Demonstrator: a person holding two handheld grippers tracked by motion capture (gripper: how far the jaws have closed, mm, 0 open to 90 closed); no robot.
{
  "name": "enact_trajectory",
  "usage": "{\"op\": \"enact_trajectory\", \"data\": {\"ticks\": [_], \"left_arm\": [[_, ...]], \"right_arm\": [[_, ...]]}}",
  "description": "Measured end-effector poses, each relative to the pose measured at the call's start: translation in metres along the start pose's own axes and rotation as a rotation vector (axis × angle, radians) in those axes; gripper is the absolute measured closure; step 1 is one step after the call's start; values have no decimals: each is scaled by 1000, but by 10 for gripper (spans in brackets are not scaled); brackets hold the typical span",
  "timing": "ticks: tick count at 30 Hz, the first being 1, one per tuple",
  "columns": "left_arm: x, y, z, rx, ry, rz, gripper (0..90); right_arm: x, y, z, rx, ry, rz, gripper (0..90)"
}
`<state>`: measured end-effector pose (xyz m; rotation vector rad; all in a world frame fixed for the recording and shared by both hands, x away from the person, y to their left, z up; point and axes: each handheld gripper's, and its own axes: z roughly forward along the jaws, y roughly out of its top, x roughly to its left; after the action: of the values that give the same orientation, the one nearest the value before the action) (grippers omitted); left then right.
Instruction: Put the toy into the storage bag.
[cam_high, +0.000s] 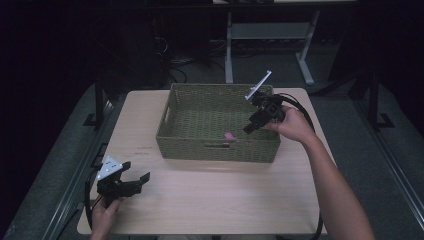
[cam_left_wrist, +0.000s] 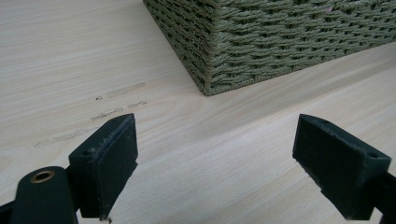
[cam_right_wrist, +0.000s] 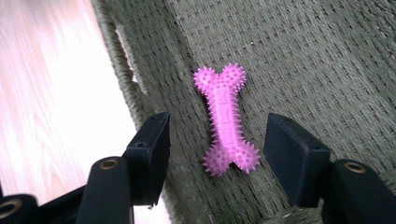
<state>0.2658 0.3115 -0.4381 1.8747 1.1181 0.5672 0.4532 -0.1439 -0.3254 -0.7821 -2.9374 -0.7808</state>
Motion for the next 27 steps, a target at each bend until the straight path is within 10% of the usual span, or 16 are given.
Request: {"op": "enact_trajectory", "data": {"ticks": [27], "left_arm": [[-1,-1,0,0,3,-4,134]], "right_arm": [[22,-19,-18,-47,-3,-17,376]]}}
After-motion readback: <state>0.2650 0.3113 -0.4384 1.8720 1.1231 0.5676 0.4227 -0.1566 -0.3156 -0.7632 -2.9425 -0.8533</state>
